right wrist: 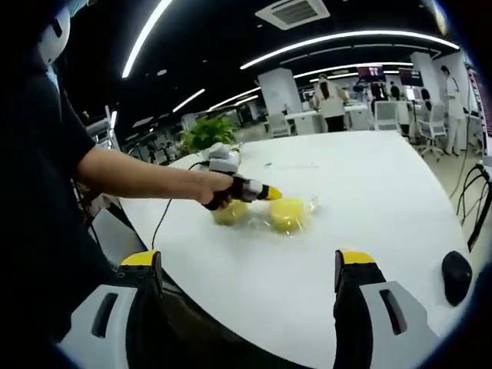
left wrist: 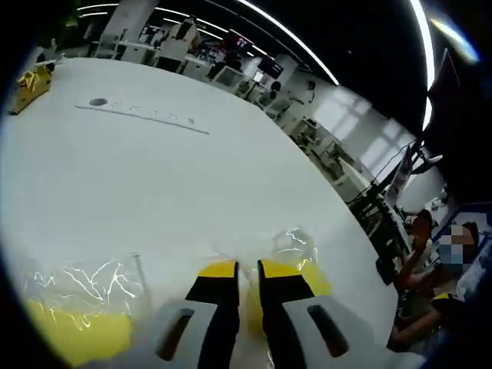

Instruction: Compare the silicone blocks by pressing each to a similar depth, holding the contact briefly, and releasing to observe deformation and rebound differences across the visible hardness samples.

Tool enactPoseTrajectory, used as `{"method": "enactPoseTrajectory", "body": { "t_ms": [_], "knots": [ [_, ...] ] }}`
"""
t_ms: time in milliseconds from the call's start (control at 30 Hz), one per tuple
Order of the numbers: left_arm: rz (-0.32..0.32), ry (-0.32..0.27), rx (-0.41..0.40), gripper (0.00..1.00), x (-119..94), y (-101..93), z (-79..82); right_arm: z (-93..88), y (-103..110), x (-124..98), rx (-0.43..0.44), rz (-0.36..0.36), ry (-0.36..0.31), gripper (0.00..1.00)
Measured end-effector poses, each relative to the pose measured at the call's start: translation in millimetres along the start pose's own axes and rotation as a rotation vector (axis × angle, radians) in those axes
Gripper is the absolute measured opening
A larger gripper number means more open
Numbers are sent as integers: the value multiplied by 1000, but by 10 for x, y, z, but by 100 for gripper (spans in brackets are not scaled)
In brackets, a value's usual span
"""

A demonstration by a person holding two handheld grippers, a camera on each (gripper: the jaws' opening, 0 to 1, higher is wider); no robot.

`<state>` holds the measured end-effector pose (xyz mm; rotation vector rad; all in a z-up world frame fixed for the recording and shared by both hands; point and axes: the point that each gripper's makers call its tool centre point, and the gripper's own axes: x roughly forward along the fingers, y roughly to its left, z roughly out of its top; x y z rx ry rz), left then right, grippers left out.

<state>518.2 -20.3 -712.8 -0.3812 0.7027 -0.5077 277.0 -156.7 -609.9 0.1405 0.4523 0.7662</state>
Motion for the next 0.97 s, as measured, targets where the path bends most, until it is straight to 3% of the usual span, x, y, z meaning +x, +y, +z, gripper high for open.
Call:
{"method": "enactPoseTrajectory", "body": {
  "t_ms": [33, 167, 333, 400, 533, 633, 700, 800, 900, 967],
  "knots": [
    [10, 17, 12, 12, -36, 16, -18, 10, 6, 0, 3, 1, -4, 86],
    [20, -17, 34, 23, -190, -6, 42, 16, -16, 43, -4, -3, 0, 86],
    [-27, -50, 133, 30, -411, -120, 163, 36, 48, 109, -18, 14, 2, 86],
    [-72, -84, 151, 39, -521, -241, 267, 43, 65, 139, -29, 16, 5, 86],
    [-105, -135, 304, 55, -672, -296, 432, 29, 80, 187, -50, 13, 26, 86],
    [-142, -158, 333, 66, -865, -358, 505, -7, 54, 193, -87, -13, 55, 92],
    [-166, -173, 376, 72, -1012, -386, 542, -21, 63, 183, -91, -8, 65, 89],
    [-192, -174, 409, 84, -1220, -419, 534, -20, 60, 183, -97, -13, 63, 90],
    [-233, -188, 557, 98, -1487, -463, 476, -17, 70, 186, -103, -18, 67, 90],
    [-222, -149, 607, 99, -1608, -401, 384, -7, 83, 185, -111, -13, 65, 90]
  ]
}}
